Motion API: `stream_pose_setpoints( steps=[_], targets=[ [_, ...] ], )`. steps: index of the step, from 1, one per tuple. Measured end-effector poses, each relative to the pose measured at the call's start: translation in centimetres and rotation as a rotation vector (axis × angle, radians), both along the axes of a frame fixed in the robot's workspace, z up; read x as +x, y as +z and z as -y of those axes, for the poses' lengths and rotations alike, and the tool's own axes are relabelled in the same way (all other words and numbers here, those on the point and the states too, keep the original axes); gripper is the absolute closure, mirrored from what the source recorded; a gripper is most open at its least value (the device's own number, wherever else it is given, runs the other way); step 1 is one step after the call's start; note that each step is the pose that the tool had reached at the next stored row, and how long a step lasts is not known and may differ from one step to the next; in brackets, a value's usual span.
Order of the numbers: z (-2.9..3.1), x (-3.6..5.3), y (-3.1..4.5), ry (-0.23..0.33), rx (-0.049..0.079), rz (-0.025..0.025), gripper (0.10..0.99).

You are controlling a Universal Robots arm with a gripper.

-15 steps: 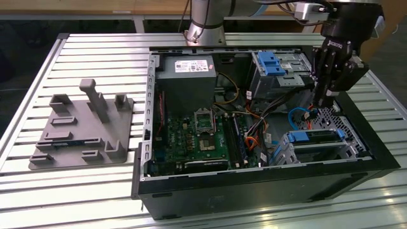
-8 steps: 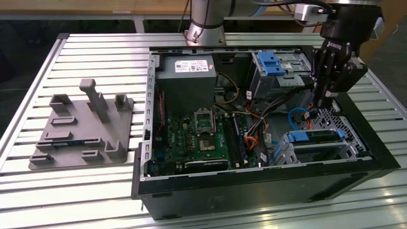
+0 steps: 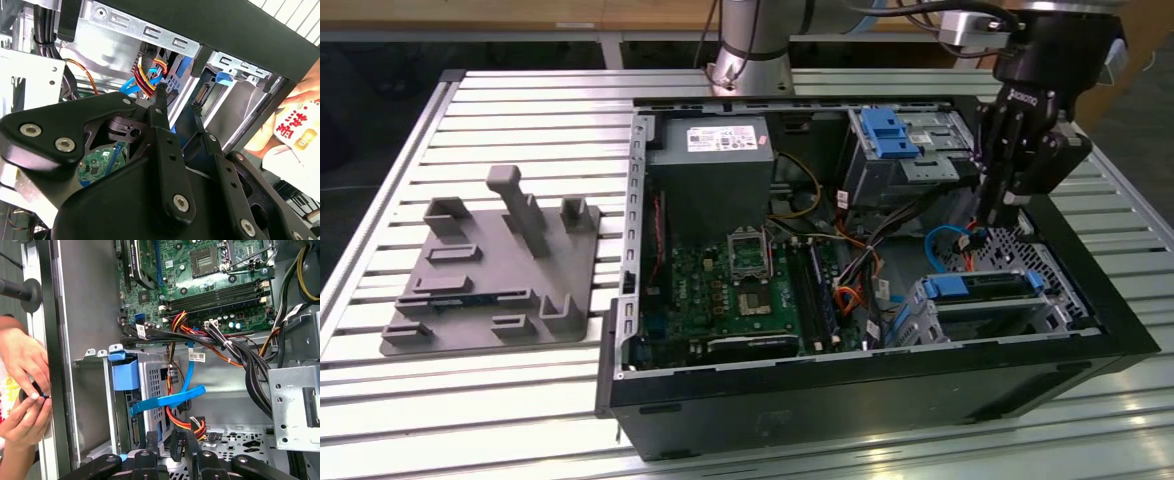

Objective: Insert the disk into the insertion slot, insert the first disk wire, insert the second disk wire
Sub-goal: 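Insert the first disk wire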

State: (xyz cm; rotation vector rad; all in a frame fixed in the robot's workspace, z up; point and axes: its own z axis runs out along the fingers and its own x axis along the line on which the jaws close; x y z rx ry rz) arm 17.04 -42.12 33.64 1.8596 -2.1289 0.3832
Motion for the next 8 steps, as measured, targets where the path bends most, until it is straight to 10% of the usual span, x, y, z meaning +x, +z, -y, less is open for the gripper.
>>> stream_pose_setpoints(
  steps=[8],
  targets=[
    [-0.28,0.01,-0.14,-0.008,-0.003,0.0000,0.737]
  ],
)
